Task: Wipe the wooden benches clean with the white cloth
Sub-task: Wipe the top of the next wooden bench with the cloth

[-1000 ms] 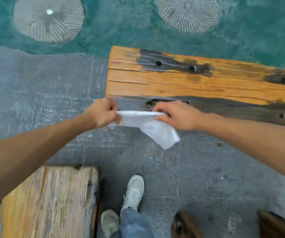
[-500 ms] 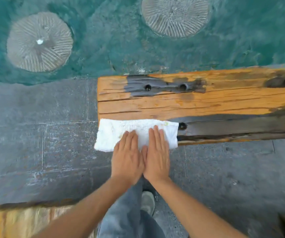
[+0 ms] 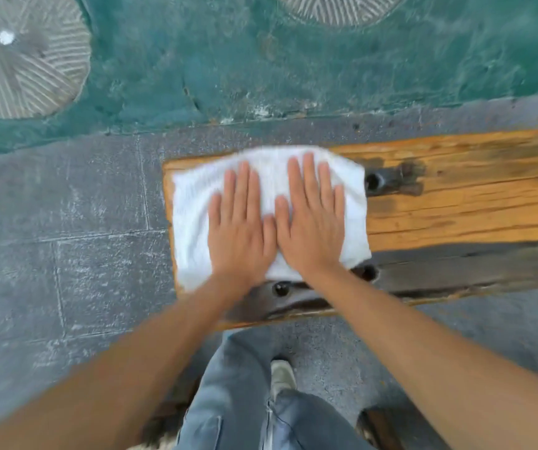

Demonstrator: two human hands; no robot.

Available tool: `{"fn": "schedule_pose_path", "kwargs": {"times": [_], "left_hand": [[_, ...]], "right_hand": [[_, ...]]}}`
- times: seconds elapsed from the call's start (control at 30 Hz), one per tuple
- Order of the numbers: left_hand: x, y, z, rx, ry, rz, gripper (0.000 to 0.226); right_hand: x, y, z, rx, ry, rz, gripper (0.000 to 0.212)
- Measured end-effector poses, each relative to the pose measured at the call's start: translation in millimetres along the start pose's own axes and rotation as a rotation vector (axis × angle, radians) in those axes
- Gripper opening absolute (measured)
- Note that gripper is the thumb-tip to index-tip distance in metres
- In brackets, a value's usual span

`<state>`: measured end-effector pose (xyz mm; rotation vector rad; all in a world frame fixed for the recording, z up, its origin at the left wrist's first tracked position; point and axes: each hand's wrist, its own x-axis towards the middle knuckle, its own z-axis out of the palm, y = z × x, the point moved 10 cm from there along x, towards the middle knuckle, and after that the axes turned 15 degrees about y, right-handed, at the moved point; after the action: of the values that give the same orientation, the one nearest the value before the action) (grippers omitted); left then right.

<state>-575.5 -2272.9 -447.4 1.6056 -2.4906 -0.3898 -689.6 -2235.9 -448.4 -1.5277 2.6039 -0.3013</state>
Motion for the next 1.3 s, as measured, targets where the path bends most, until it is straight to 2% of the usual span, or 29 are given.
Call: {"fn": "schedule_pose_path", "kwargs": {"times": [0.1,0.2,0.3,0.4,0.57,0.67,0.83,1.0,1.07,1.17,1.3], "left_hand": [[73.5,-4.1,4.8,0.021,-0.040,0.045,0.065],[72.4,-4.5,3.5,0.054,0.002,0.075,0.060],[42.1,-2.3,-0.9,0.029,0.080,0.066,0.059],[-6.0,-1.5,-1.9,0.034,0.090,0.080,0.062],[-141.1,-1.2,4.6,0.081,-0.112,0.209,0.071],[-165.4,-7.6,6.5,0.055,-0.176,0.211,0.077],[-106.5,-3.8,-2.2,-0.023,-0.136,0.055,0.067],[47.8,46.2,15.4,0.032,-0.023,0.096,0.061],[90.8,64.0,29.1,0.032,-0.043,0.005,0.061],[94.7,81.7,36.7,0.066,-0.055,-0.096,0.061],[25.2,96.3,30.0,0.014,-0.009,0.086,0.060]], "right_hand": [[57.7,1.9,6.7,-0.013,0.021,0.153,0.056],[53.0,-0.7,3.6,-0.021,0.052,0.151,0.056],[28.6,-1.0,-1.9,0.022,0.078,0.094,0.057],[-18.3,2.9,-1.6,0.034,0.089,0.109,0.057],[-155.4,5.3,2.6,0.038,-0.042,0.060,0.060],[-181.1,13.5,5.0,0.068,-0.096,0.020,0.062],[-125.6,25.5,-4.6,0.101,-0.083,0.022,0.060],[34.7,71.3,-13.0,0.026,0.050,0.114,0.062],[74.4,91.9,-16.5,0.006,0.060,0.174,0.064],[73.5,101.2,-17.3,-0.016,0.048,0.193,0.063],[1.1,111.4,-26.4,-0.039,0.025,0.207,0.062]]}}
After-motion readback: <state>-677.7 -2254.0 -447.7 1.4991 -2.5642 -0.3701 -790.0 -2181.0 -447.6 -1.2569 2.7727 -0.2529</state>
